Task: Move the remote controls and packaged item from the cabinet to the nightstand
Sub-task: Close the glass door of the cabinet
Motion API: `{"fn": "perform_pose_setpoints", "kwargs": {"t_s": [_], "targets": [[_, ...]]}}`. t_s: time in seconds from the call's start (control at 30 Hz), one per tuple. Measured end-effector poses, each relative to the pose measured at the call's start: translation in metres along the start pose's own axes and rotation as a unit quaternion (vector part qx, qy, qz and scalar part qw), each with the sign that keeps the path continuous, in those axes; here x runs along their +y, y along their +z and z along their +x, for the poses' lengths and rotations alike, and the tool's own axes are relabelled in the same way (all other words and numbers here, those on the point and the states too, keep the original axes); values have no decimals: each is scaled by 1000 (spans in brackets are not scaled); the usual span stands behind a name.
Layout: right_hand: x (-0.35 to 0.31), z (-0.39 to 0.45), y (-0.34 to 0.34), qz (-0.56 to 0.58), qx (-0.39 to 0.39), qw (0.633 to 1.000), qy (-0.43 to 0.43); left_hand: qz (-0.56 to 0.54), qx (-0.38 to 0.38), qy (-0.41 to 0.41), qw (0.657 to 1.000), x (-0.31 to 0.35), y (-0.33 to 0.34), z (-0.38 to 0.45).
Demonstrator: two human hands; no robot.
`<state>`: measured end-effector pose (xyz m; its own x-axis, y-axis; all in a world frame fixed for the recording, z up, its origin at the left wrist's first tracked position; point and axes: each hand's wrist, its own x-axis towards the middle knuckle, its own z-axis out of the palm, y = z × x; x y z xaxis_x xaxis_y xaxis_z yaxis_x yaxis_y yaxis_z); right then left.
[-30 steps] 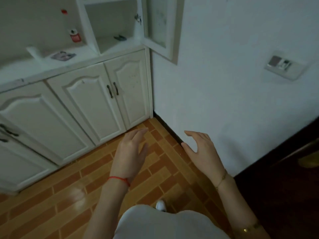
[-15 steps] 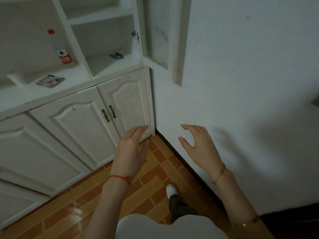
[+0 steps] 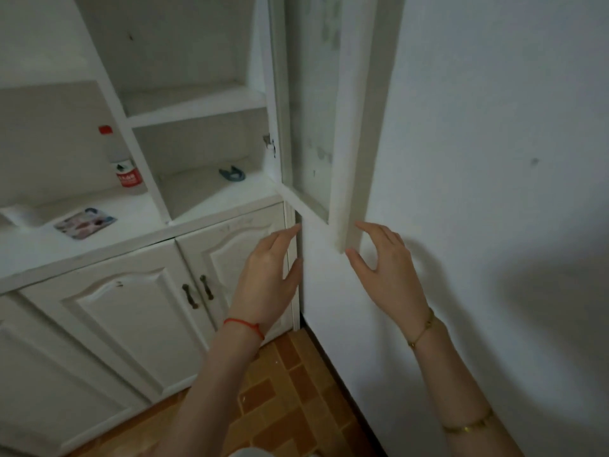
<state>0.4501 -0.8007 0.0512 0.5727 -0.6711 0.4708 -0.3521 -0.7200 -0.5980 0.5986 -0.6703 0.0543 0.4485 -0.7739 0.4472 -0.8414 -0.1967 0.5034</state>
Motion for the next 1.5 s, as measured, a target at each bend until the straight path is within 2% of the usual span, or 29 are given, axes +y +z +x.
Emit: {"fn": "perform_pose_setpoints", "kwargs": {"t_s": [0.27,0.43,0.67,0.83,1.23,1.5], "targets": [[14,129,-5,38,74,996,-25,-40,65,33,997,12,15,125],[17,179,1,46,92,994,-29,-71,67,57,994,17,26,180],[22,204,15,54,139,988,-37,-112,68,87,988,19,37,211],[23,200,20,46,161,982,-88,-135,73,97,983,16,39,205],[-10,186,58,72,86,965,-237,-86,161,53,982,-15,12,164],[-50,189,108,110,-4,950,-291,-21,238,-23,971,-53,-16,144]]}}
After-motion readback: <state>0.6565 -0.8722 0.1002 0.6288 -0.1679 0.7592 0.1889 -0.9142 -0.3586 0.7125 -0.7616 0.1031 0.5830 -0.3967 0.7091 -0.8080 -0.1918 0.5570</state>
